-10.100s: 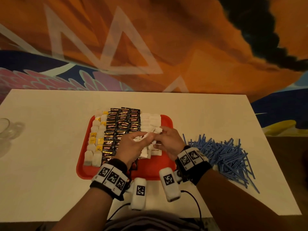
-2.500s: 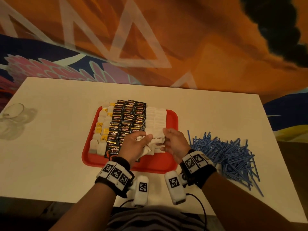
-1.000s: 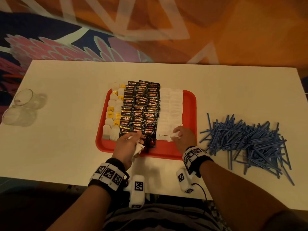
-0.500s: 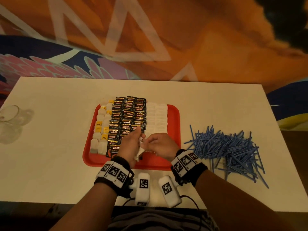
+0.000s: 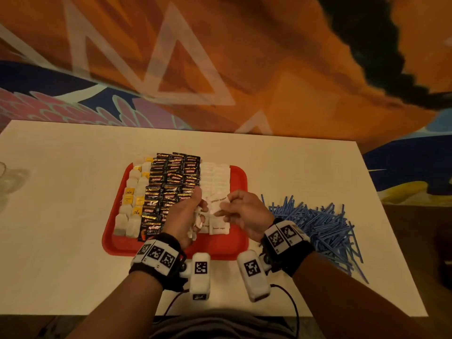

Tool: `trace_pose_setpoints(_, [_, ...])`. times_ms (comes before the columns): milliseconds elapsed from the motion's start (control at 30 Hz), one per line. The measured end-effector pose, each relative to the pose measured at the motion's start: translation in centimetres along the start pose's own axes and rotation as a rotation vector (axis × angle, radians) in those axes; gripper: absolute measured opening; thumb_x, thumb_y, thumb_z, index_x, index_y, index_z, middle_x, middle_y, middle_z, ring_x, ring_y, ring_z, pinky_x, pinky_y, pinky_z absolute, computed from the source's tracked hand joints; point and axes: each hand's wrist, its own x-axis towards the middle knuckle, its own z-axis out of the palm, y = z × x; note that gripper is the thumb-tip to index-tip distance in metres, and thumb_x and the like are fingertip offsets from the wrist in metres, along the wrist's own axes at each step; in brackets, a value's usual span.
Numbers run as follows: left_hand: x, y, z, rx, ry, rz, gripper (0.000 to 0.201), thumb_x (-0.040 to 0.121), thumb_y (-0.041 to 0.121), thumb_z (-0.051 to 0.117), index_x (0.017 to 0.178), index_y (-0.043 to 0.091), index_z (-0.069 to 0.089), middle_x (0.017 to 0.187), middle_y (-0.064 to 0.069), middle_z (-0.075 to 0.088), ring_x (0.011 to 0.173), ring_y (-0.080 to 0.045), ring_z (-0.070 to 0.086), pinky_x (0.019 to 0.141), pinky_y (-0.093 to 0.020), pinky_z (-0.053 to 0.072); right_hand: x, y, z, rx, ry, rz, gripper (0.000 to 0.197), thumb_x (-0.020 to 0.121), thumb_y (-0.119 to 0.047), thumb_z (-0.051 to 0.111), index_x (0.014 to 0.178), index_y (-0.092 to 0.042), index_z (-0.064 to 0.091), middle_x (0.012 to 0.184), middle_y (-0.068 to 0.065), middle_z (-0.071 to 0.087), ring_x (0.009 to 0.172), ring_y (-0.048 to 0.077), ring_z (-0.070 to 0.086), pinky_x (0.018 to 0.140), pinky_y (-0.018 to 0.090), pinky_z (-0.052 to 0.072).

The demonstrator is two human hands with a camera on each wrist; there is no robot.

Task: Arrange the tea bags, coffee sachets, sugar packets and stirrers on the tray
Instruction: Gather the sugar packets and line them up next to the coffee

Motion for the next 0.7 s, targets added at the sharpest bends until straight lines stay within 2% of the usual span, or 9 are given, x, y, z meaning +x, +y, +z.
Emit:
trace_pose_setpoints(67, [-0.2, -0.4, 0.0, 0.067, -0.053, 0.031, 0.047, 0.083, 0.058, 0.064, 0.093, 0.012, 0.071, 0.059, -0.003, 0.062, 0.042, -0.014, 0.046, 0.041, -0.020, 0.031, 0.1, -0.1, -0.2, 0.020, 0.034, -0.021, 0.023, 0.088, 0.009, 0.061, 0.087, -0.009, 0.047, 0.082, 0.015, 0.063, 0.069, 0.020, 0.071, 0.055, 0.024, 0.052])
trace_pose_setpoints(133, [-0.3, -0.6, 0.3, 0.105, -0.082, 0.093, 0.036, 0.080, 0.047, 0.073, 0.096, 0.014, 0.075, 0.063, -0.007, 0.064, 0.043, -0.013, 0.047, 0.042, -0.021, 0.033, 0.2, 0.3, -0.3, 0.017, 0.048, -0.025, 0.024, 0.086, 0.007, 0.064, 0.088, -0.009, 0.047, 0.083, 0.016, 0.065, 0.071, 0.022, 0.071, 0.056, 0.025, 0.053])
trace_pose_setpoints(200, [-0.2, -0.8, 0.7, 0.122, -0.075, 0.157, 0.024, 0.079, 0.039, 0.079, 0.090, 0.018, 0.077, 0.072, -0.014, 0.065, 0.050, -0.015, 0.048, 0.046, -0.023, 0.035, 0.2, 0.6, -0.4, -0.014, 0.060, -0.029, 0.025, 0.084, 0.006, 0.068, 0.084, -0.010, 0.049, 0.080, 0.014, 0.066, 0.072, 0.022, 0.070, 0.057, 0.026, 0.052])
trace_pose_setpoints(267, [-0.1, -0.9, 0.6, 0.122, -0.037, 0.188, 0.009, 0.084, 0.029, 0.079, 0.082, 0.020, 0.077, 0.071, -0.012, 0.063, 0.052, -0.015, 0.049, 0.048, -0.025, 0.037, 0.3, 0.8, -0.5, -0.043, 0.088, -0.046, 0.025, 0.082, 0.006, 0.071, 0.080, -0.011, 0.052, 0.076, 0.009, 0.064, 0.073, 0.019, 0.066, 0.059, 0.026, 0.050])
trace_pose_setpoints(367, [0.1, -1.2, 0.3, 0.133, -0.033, 0.196, 0.006, 0.086, 0.025, 0.078, 0.082, 0.021, 0.077, 0.071, -0.010, 0.065, 0.056, -0.022, 0.049, 0.054, -0.032, 0.038, 0.4, 0.7, -0.8, -0.007, 0.083, -0.042, 0.021, 0.079, 0.002, 0.075, 0.090, -0.011, 0.062, 0.084, 0.006, 0.067, 0.077, 0.016, 0.063, 0.063, 0.028, 0.050])
trace_pose_setpoints(433, [0.1, -1.2, 0.2, 0.153, -0.056, 0.178, 0.005, 0.086, 0.026, 0.078, 0.088, 0.022, 0.077, 0.073, -0.013, 0.066, 0.058, -0.025, 0.046, 0.058, -0.037, 0.038, 0.6, 0.7, -0.8, -0.013, 0.072, -0.029, 0.028, 0.077, -0.004, 0.079, 0.100, -0.012, 0.066, 0.094, 0.010, 0.071, 0.082, 0.019, 0.065, 0.065, 0.030, 0.051])
trace_pose_setpoints(533, [0.0, -1.1, 0.2, 0.150, -0.042, 0.149, 0.007, 0.087, 0.028, 0.076, 0.093, 0.024, 0.076, 0.061, -0.007, 0.060, 0.047, -0.020, 0.041, 0.048, -0.029, 0.032, 0.9, 0.8, -0.7, -0.039, 0.202, -0.090, 0.020, 0.074, -0.004, 0.081, 0.088, -0.013, 0.070, 0.088, 0.011, 0.070, 0.077, 0.018, 0.064, 0.064, 0.028, 0.050])
trace_pose_setpoints(600, [0.0, -1.0, 0.4, 0.135, -0.044, 0.155, 0.006, 0.087, 0.029, 0.077, 0.092, 0.026, 0.077, 0.065, -0.007, 0.063, 0.052, -0.020, 0.045, 0.050, -0.029, 0.033, 0.9, 1.0, -0.7, -0.016, 0.271, -0.136, 0.015, 0.074, -0.004, 0.082, 0.082, -0.013, 0.072, 0.083, 0.008, 0.071, 0.073, 0.016, 0.063, 0.063, 0.028, 0.049])
trace_pose_setpoints(700, [-0.1, -0.8, 0.5, 0.134, -0.049, 0.182, 0.007, 0.087, 0.023, 0.076, 0.094, 0.021, 0.075, 0.075, -0.004, 0.069, 0.054, -0.013, 0.052, 0.047, -0.025, 0.038, 0.8, 1.4, -0.8, 0.052, 0.229, -0.123, 0.019, 0.076, -0.008, 0.080, 0.093, -0.012, 0.072, 0.098, 0.011, 0.074, 0.091, 0.027, 0.069, 0.075, 0.036, 0.054])
